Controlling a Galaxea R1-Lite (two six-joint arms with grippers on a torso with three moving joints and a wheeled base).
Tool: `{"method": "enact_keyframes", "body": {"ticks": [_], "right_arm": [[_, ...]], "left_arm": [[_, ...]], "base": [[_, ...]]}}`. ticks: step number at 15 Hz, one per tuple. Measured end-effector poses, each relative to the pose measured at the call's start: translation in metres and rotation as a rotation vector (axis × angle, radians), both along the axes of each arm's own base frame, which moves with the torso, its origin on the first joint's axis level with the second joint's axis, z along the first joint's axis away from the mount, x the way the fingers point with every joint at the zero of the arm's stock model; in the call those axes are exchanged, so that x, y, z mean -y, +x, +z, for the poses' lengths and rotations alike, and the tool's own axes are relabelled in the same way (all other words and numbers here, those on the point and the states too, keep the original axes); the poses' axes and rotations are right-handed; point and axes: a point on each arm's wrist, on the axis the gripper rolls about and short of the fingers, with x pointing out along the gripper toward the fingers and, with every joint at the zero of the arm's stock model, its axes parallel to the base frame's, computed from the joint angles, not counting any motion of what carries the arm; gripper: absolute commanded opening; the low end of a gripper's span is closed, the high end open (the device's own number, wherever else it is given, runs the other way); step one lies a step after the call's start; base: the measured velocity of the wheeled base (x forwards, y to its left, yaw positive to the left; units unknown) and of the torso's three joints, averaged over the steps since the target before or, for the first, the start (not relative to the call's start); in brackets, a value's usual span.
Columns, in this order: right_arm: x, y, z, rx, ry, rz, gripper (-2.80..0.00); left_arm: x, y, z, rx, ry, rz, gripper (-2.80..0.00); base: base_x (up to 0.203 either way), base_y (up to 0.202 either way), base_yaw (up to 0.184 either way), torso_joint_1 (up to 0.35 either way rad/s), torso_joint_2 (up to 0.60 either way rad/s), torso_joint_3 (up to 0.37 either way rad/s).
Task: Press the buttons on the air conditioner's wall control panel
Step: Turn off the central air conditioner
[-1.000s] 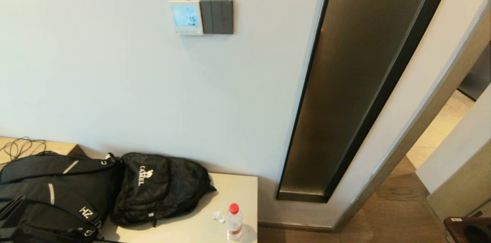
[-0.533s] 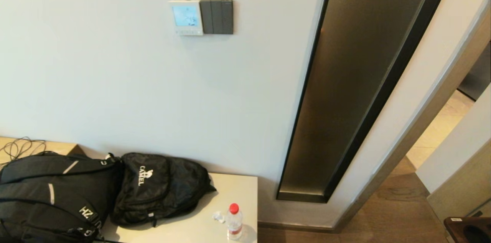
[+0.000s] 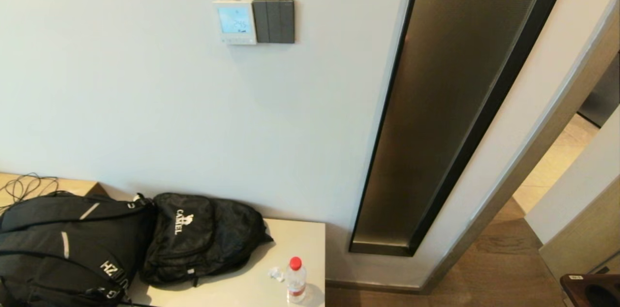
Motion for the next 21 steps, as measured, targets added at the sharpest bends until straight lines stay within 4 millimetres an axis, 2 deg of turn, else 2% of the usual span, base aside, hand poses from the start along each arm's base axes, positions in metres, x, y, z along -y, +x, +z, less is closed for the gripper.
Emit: {"method": "enact_keyframes", "body": {"ticks": [7,21], "right_arm": [[0.000,0.000,0.000,0.000,0.000,0.000,-2.80],[0.000,0.000,0.000,0.000,0.001,0.000,-2.80]], "left_arm": [[0.002,-0.017,-0.012,0.049,-0.008,-0.074,-2.80],[0.002,-0.014,-0.016,0.098,0.005,-0.081,-2.80]], "base": [[0.000,0.000,0.000,0.000,0.00,0.000],[0.000,0.000,0.000,0.000,0.00,0.000]]}}
